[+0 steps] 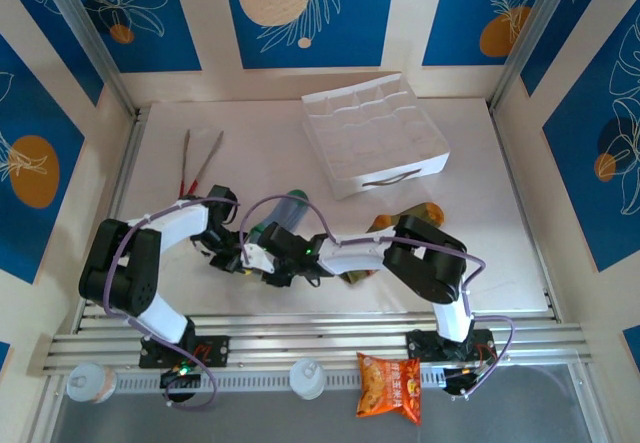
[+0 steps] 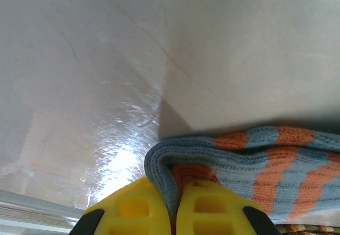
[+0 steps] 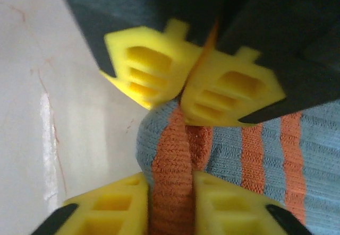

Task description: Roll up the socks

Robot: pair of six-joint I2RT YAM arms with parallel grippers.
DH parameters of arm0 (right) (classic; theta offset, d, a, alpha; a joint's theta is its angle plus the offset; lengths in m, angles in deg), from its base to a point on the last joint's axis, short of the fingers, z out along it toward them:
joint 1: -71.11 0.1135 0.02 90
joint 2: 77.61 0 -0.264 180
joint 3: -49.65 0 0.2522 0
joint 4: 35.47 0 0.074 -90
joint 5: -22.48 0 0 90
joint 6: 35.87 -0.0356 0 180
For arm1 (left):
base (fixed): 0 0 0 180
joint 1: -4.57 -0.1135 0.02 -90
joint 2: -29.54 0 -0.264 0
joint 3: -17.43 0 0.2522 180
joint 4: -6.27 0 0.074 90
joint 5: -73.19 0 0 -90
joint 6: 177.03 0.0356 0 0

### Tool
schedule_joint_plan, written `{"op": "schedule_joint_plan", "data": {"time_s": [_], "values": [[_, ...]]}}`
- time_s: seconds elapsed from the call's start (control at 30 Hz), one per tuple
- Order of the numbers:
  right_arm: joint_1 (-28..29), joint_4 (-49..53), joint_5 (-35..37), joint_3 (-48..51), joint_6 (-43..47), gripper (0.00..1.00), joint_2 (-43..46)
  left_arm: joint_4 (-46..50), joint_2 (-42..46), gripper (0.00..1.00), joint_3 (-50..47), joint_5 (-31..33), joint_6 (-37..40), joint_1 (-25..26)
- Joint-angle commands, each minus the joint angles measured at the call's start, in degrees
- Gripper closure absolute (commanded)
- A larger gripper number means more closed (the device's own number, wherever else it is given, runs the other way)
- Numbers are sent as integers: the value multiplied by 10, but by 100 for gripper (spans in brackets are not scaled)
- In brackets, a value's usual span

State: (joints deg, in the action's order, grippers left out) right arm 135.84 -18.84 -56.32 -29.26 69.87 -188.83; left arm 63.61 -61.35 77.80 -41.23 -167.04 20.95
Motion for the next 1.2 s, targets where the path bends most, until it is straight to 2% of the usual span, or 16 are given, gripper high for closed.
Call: {"op": "schedule_joint_plan", "data": {"time_s": [0.0,0.1,0.23,0.3,0.4,0.53,0.63,0.97,1.17], "values": [[-16,31,-24,-13,-39,90,-12,36,-18,100,-16,51,5,-3],[-37,49,-93,-10,-77,100,-10,35,-1,100,-13,53,14,-4],[-72,95,-211,-27,-131,100,-36,21,56,75,-18,65,11,-6],[-86,118,-258,-37,-151,100,-57,5,96,56,-27,71,6,-7],[-99,140,-298,-47,-175,100,-83,-3,136,41,-42,70,5,-8],[-109,184,-315,-76,-192,100,-120,-10,179,31,-58,68,11,-10],[-117,205,-324,-93,-202,100,-141,-7,211,30,-66,76,17,-11],[-131,268,-344,-150,-221,100,-189,-144,265,58,-150,41,3,-7],[-143,296,-362,-182,-241,100,-216,-161,253,60,-158,37,9,-2]]}}
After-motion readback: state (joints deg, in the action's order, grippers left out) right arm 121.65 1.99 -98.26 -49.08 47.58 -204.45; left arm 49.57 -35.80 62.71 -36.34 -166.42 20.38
